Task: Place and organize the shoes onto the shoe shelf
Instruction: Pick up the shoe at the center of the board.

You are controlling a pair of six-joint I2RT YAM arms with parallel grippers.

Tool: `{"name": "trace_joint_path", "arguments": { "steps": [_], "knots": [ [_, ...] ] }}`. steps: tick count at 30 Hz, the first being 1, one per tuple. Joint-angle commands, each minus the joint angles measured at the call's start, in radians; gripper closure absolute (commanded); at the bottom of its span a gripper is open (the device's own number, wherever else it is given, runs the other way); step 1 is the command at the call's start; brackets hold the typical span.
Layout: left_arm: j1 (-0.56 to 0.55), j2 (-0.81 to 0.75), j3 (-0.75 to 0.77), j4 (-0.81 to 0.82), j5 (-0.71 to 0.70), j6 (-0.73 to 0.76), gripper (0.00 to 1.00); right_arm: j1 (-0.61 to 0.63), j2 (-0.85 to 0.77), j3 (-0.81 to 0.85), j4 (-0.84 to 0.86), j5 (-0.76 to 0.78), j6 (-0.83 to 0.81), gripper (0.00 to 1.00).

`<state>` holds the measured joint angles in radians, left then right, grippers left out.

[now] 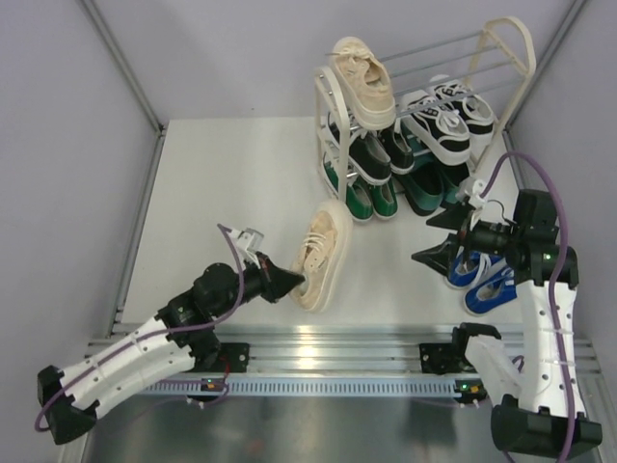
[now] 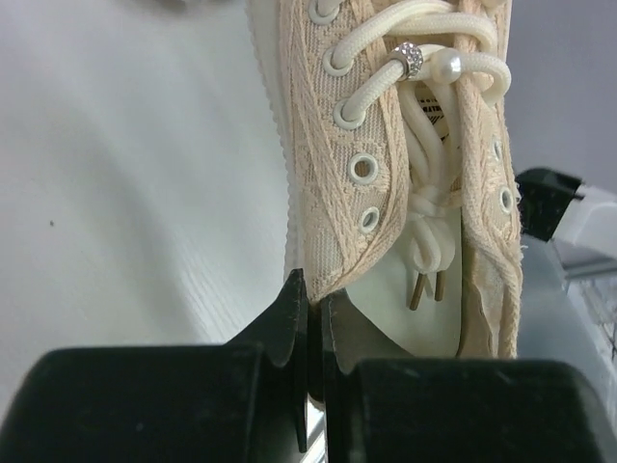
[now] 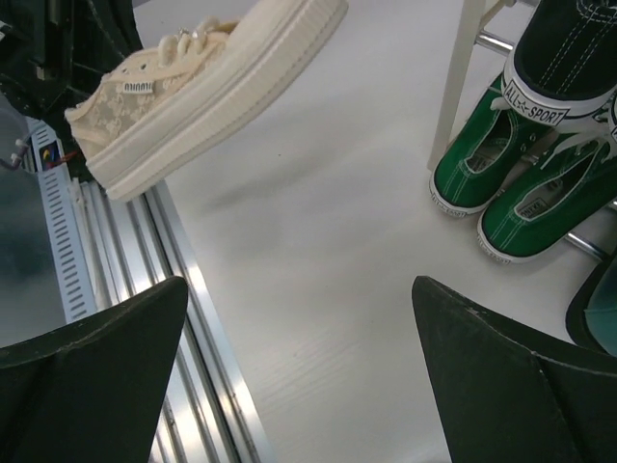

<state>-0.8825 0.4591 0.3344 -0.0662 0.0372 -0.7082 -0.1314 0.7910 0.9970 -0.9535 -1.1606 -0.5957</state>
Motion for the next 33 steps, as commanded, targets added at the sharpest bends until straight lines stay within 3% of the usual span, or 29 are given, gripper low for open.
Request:
{"name": "trace_joint_path", "arguments": {
  "steps": [1,5,7,12,14,20,31,33],
  "knots": [
    [-0.082,0.131,0.072,0.071,0.024,0.007,1.0,0.022,0.005,0.046,0.019,-0.01,0.072,0.01],
    [-0.228,0.36,0.219,0.114,-0.06,0.096,1.0,0.052,-0.009,0.029,0.113,0.03,0.228,0.01],
    [-0.289,0.475,0.267,0.172,-0.092,0.122,1.0,0.053,-0.015,0.005,0.198,0.12,0.331,0.01],
    [-0.325,0.657,0.362,0.281,-0.135,0.105,1.0,0.053,-0.064,-0.023,0.321,0.557,0.726,0.01],
    [-0.332,0.688,0.37,0.334,-0.173,0.082,1.0,0.052,-0.07,-0.015,0.309,0.607,0.792,0.01],
    [-0.334,0.771,0.396,0.494,-0.206,0.012,1.0,0.052,-0.081,-0.104,0.317,0.527,0.899,0.01],
    [-0.36,0.885,0.545,0.565,-0.175,0.01,1.0,0.075,-0.003,-0.172,0.374,0.451,0.938,0.01],
    [-0.363,0.901,0.564,0.571,-0.162,0.007,1.0,0.078,0.014,-0.166,0.389,0.417,0.947,0.06]
  ]
}}
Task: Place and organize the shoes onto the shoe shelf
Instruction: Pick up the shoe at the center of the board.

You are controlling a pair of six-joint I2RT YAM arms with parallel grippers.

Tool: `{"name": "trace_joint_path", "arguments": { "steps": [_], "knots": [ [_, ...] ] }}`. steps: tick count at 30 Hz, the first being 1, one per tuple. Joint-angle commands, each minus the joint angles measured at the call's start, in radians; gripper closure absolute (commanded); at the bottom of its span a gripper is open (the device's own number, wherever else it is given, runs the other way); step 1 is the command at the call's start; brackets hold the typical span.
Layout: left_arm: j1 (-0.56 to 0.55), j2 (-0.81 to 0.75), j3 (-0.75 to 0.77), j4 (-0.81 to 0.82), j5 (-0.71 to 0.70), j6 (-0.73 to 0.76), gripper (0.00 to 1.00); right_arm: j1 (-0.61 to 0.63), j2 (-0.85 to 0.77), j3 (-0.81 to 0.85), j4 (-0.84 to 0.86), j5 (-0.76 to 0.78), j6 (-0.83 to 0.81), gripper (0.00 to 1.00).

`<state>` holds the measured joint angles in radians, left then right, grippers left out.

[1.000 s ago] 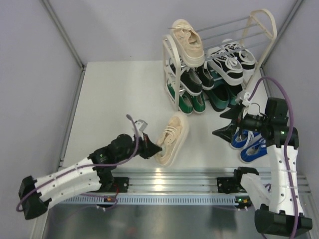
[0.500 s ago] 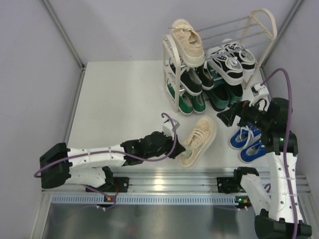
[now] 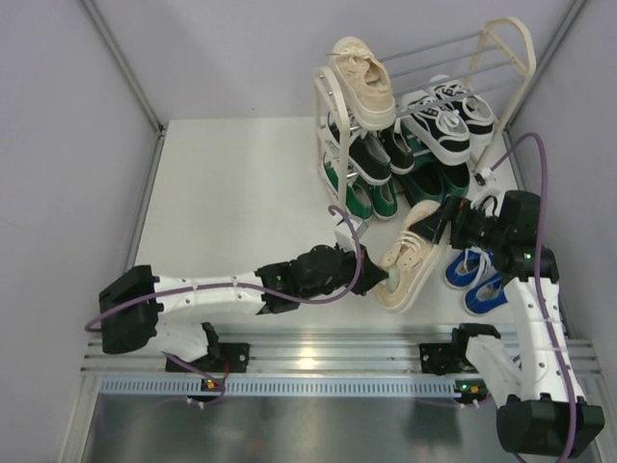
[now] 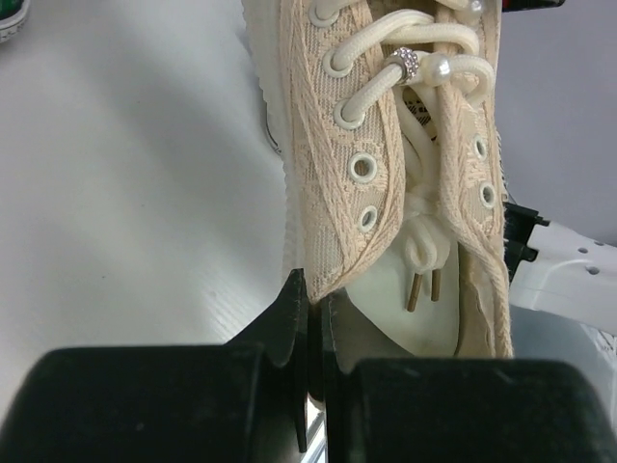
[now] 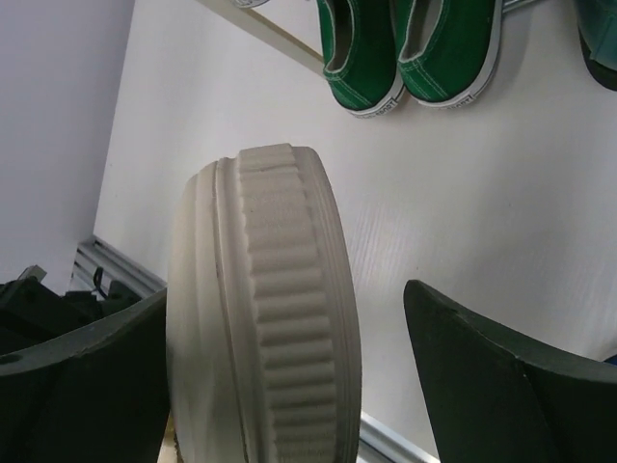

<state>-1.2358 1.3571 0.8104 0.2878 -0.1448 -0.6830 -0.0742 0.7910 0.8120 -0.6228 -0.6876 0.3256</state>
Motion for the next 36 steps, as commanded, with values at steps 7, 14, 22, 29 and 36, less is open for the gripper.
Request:
{"name": "trace_joint_path", "arguments": {
  "steps": [7,14,22,29,36],
  "knots": [
    [-0.014,-0.019,0.052,0.229,0.056,0.014,1.0,0.013,0.031,0.142,0.017,-0.251,-0.135,0.92],
    [0.001,-0.22,-0.157,0.235,0.091,0.14,0.2,0.005,0.034,0.226,-0.251,-0.447,-0.652,1.0],
    [0.013,-0.29,-0.155,0.16,0.256,0.283,0.02,0.066,0.142,0.312,-0.517,-0.633,-1.014,1.0],
    [0.013,-0.049,-0.021,0.271,0.396,0.298,0.02,0.192,0.12,0.358,-0.529,-0.655,-1.033,1.0],
    [0.012,0.077,0.059,0.382,0.468,0.229,0.02,0.197,0.073,0.3,-0.49,-0.652,-1.002,1.0]
  ]
}}
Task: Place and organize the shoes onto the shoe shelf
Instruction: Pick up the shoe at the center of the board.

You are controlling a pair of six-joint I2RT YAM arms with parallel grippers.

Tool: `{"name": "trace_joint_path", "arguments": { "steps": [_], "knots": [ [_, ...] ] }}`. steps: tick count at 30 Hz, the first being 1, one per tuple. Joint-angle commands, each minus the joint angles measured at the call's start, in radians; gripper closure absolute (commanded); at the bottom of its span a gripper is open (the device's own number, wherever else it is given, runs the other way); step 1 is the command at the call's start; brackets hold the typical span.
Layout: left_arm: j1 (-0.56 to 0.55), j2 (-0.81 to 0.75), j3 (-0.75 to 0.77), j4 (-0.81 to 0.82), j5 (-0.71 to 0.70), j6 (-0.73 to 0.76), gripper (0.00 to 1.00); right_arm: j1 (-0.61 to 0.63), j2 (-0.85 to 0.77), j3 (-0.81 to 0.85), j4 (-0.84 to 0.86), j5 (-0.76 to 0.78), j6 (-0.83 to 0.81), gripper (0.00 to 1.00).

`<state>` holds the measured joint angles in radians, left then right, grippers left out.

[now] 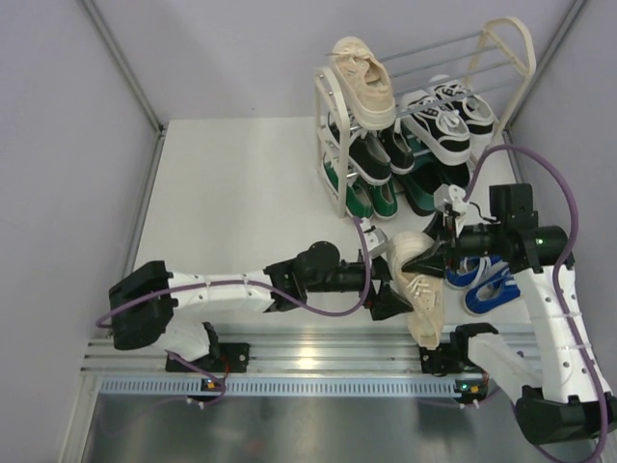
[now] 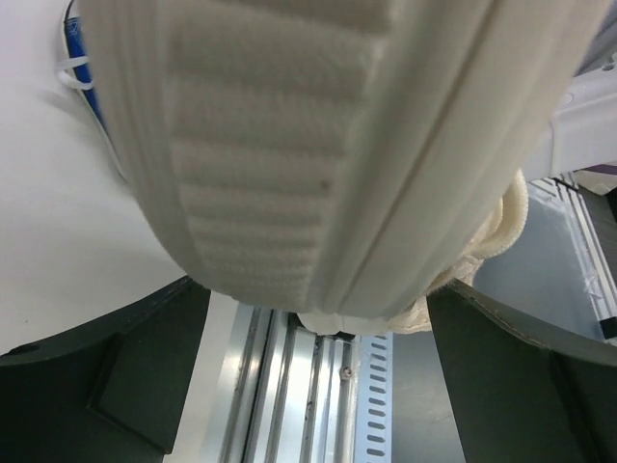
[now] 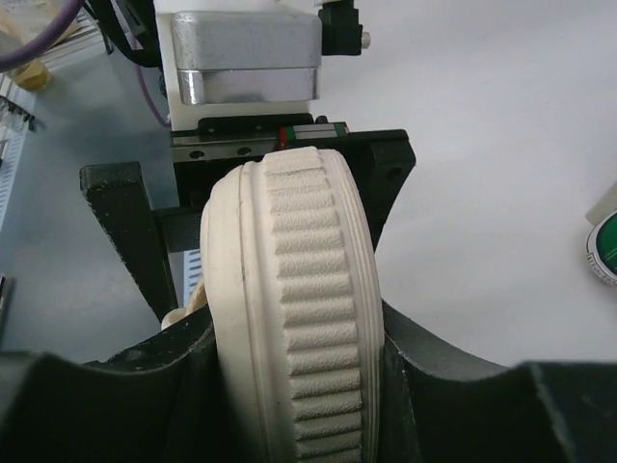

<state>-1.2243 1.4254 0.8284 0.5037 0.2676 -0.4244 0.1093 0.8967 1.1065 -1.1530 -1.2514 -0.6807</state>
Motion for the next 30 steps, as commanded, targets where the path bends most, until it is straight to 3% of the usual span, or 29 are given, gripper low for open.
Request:
{"name": "trace_joint_path", "arguments": {
  "steps": [1,5,8,13,15,16,19,20,21,26,29,30],
  "knots": [
    [0.0,0.012,0.037,0.188,0.056,-0.036,0.02,0.013,-0.05,-0.005,0.056,-0.088,0.016,1.0],
    [0.0,0.027,0.029,0.228,0.047,-0.063,0.05,0.015,-0.077,-0.042,0.105,-0.126,0.064,1.0],
    [0.0,0.046,0.037,0.265,0.033,-0.098,0.19,0.016,-0.078,-0.046,0.116,-0.125,0.073,1.0],
    [0.002,0.075,0.049,0.277,0.025,-0.152,0.8,0.016,-0.071,-0.054,0.15,-0.112,0.11,1.0],
    [0.002,0.072,0.032,0.279,0.013,-0.165,0.97,0.018,-0.079,-0.056,0.156,-0.092,0.128,0.99],
    [0.002,0.061,0.023,0.285,-0.001,-0.178,1.0,0.018,-0.081,-0.056,0.16,-0.082,0.133,0.96],
    [0.002,0.02,-0.029,0.303,-0.031,-0.207,1.0,0.016,-0.09,-0.059,0.176,-0.008,0.156,0.74],
    [0.002,0.006,-0.041,0.302,-0.044,-0.217,1.0,0.016,-0.093,-0.057,0.193,0.012,0.167,0.63],
    [0.003,-0.009,-0.073,0.302,-0.059,-0.23,1.0,0.016,-0.099,-0.054,0.2,0.039,0.194,0.46],
    [0.009,-0.15,-0.187,0.3,-0.186,-0.326,1.0,0.015,-0.131,0.001,0.225,0.326,0.259,0.03],
    [0.009,-0.235,-0.256,0.299,-0.257,-0.382,1.0,0.015,-0.172,0.0,0.21,0.385,0.251,0.01],
    [0.009,-0.256,-0.268,0.288,-0.348,-0.405,1.0,0.015,-0.198,-0.005,0.205,0.374,0.239,0.01]
  ]
}}
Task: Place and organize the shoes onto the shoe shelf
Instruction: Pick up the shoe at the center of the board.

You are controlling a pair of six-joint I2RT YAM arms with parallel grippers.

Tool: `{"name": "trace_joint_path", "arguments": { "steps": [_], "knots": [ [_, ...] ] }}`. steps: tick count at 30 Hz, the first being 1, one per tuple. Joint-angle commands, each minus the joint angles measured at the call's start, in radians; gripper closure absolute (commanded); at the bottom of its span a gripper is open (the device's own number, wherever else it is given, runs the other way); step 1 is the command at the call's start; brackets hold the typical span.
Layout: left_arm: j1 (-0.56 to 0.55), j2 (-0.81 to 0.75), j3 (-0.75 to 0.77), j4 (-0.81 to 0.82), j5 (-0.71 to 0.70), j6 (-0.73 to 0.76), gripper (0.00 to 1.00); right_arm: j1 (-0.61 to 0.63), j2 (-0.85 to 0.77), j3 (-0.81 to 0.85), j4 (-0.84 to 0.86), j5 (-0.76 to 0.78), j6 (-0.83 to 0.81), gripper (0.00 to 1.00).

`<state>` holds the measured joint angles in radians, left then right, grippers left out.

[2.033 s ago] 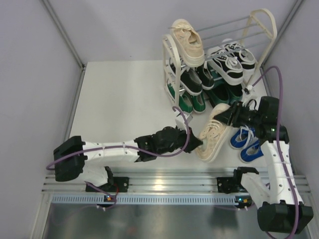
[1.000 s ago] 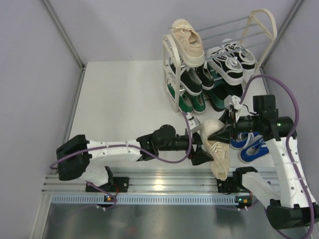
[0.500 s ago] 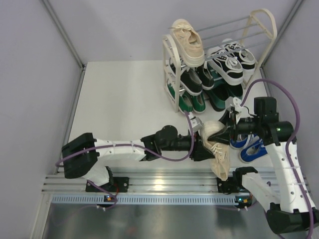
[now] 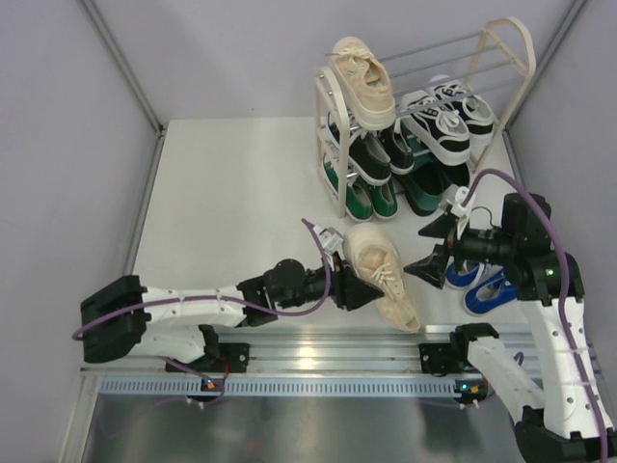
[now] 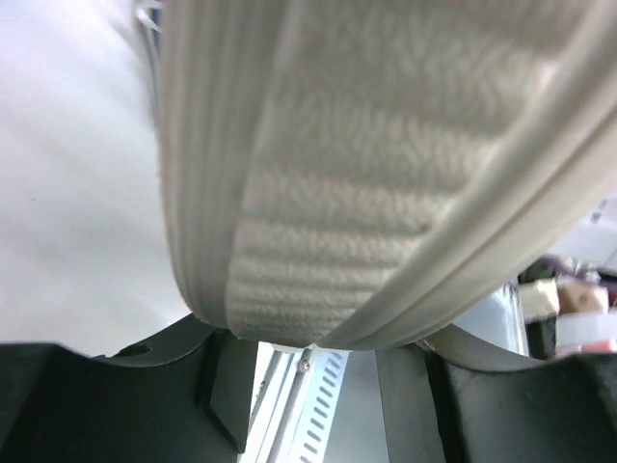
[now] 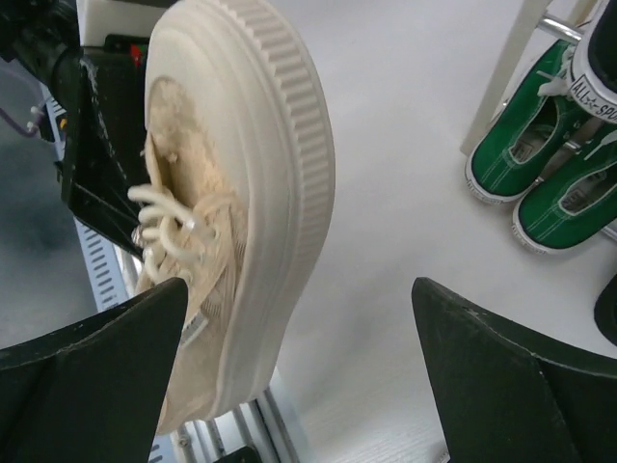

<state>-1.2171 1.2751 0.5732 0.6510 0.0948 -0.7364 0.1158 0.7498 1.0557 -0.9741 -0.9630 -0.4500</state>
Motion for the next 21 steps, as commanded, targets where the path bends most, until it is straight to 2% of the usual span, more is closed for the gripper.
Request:
{"name": "trace_joint_path", "arguments": {
  "steps": [1,3,4,5,8,15,21],
  "knots": [
    [0.002,-0.143,-0.035,0.133,-0.208,-0.141,1.0,0.008,-0.065,0.027,0.022,0.051,0.022,0.01],
    [0.002,-0.172,-0.052,0.125,-0.295,-0.191,1.0,0.01,-0.081,0.02,-0.033,-0.027,-0.051,0.0],
    [0.002,-0.196,-0.058,0.125,-0.32,-0.246,1.0,0.012,-0.079,0.033,-0.145,-0.086,-0.141,0.01],
    [0.002,-0.206,-0.07,0.125,-0.348,-0.276,1.0,0.025,-0.081,0.036,-0.159,-0.08,-0.183,0.01],
    [0.002,-0.223,-0.07,0.127,-0.391,-0.343,1.0,0.042,-0.079,0.038,-0.15,-0.019,-0.188,0.0],
    [0.002,-0.188,-0.01,0.124,-0.383,-0.363,1.0,0.122,-0.017,0.063,-0.071,0.11,-0.145,0.26],
    [0.002,-0.148,0.028,0.122,-0.376,-0.373,1.0,0.163,0.029,0.081,-0.025,0.174,-0.11,0.31]
  ]
}}
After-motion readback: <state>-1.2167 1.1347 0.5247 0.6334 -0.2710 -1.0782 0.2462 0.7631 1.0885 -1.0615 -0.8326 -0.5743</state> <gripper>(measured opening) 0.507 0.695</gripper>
